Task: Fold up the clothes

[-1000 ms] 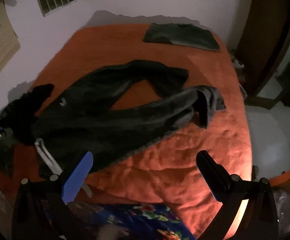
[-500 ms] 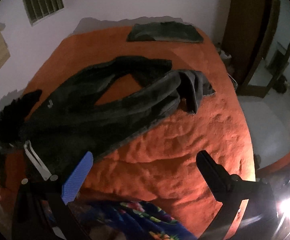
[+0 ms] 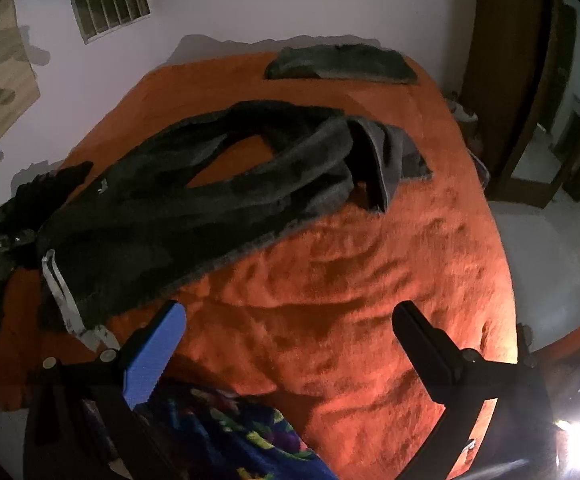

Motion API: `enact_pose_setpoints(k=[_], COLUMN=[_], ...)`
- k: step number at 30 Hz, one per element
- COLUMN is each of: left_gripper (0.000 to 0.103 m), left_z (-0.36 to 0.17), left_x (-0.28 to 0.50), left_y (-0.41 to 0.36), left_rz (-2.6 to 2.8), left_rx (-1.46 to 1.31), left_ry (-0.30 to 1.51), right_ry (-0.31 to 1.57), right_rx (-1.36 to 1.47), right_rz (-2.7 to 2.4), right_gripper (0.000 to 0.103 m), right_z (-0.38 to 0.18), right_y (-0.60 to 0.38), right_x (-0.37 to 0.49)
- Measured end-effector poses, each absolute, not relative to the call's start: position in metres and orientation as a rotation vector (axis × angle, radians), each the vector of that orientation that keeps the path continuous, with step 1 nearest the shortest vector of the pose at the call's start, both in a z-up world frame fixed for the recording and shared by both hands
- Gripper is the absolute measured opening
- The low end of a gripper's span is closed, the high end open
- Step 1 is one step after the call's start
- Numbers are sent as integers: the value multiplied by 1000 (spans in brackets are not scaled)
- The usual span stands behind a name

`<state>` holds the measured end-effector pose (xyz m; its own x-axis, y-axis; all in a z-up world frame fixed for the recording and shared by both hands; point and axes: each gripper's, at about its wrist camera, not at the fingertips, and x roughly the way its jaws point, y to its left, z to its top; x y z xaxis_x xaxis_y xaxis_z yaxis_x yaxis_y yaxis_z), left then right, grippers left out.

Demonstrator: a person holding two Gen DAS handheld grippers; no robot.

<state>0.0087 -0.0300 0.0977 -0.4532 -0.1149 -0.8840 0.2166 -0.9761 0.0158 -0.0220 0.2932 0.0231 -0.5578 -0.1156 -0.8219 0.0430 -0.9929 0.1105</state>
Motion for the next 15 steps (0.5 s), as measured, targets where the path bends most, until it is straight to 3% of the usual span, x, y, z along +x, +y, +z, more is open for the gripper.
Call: enact_pose_setpoints(k=[6, 11, 15], left_gripper=[75, 75, 75], left_z=[74, 71, 73], left_x=[10, 20, 27], left_y=[-25, -22, -26], left_rz=[-2388, -2326, -2318], left_rx=[1585, 1579, 1580], left_ry=[142, 171, 213], right_ry=[-270, -526, -523], right_rx=[1534, 1500, 1485], right_rz=[-2650, -2672, -2695], right_gripper=[103, 103, 103], right_z=[-9, -13, -19], right_y=[328, 366, 377], right_x=[-19, -18, -21])
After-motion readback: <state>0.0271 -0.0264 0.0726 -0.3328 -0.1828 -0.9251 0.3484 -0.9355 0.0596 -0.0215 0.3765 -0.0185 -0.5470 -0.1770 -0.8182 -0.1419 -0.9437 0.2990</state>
